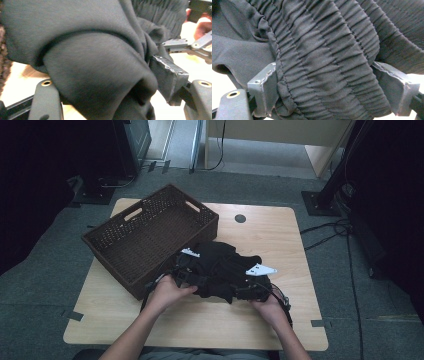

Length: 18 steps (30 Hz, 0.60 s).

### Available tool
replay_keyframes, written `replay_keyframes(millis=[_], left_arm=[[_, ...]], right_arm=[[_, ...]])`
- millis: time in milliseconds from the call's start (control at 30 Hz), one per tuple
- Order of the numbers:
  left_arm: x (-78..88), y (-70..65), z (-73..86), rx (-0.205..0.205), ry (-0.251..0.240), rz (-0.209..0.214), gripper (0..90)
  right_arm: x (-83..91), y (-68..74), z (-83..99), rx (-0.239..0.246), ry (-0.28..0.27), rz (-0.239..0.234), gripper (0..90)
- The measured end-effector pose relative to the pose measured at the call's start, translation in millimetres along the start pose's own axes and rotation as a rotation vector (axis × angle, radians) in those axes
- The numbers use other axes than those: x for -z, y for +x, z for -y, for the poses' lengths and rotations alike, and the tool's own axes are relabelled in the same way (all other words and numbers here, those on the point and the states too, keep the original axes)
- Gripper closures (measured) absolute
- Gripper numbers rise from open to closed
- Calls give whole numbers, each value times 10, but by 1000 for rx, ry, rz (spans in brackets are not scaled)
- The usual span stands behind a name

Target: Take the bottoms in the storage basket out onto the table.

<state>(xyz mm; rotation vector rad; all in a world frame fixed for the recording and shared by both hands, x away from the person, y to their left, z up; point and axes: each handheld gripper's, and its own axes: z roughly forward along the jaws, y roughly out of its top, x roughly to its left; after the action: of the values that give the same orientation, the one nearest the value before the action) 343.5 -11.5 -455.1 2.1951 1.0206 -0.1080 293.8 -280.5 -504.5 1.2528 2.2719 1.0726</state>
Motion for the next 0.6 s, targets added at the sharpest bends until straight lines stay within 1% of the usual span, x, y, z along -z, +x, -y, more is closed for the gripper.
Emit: replay_keyframes(millis=[67, 100, 167, 200, 233, 267, 300, 333, 367, 400, 433, 467, 500, 567, 600], left_arm=[[58, -18, -18, 1, -1, -7, 305], [103, -41, -33, -7, 12, -9, 305], [157, -67, -53, -6, 26, -14, 308], [157, -67, -53, -6, 26, -14, 308], [229, -88, -74, -9, 17, -8, 309], [229, -88, -74, -9, 17, -8, 312], [310, -102, -99, -24, 14, -14, 313], [310, -102, -99, -24, 14, -14, 313], [389, -113, -115, -41, 6, -27, 313], [389, -113, -115, -41, 6, -27, 313], [483, -95, -127, -39, -18, 6, 312], [483, -95, -127, -39, -18, 6, 313], [575, -75, -136, -40, -43, 8, 314], [662, -50, -144, -40, -66, -8, 317], [662, -50, -144, -40, -66, -8, 317]], right_arm=[[0, -3, -1, 2, -1, 0, 138], [1, -3, 0, 2, 2, -2, 138], [1, -3, 0, 2, 3, -1, 139], [2, -2, -1, 2, 4, 0, 139], [3, -2, -1, 2, 5, 0, 138], [3, -2, -1, 2, 5, 0, 138], [6, -1, 0, 0, 7, 1, 138], [6, -1, 0, 0, 7, 1, 138], [6, -1, 0, -3, 7, -1, 138], [6, -1, 0, -3, 7, -1, 138], [6, -3, 1, 0, 8, -1, 138], [6, -2, -1, 0, 9, 0, 138], [6, -3, 0, 4, 8, 0, 138], [5, -1, 1, -1, 7, 0, 138], [5, -1, 1, -1, 7, 0, 138]])
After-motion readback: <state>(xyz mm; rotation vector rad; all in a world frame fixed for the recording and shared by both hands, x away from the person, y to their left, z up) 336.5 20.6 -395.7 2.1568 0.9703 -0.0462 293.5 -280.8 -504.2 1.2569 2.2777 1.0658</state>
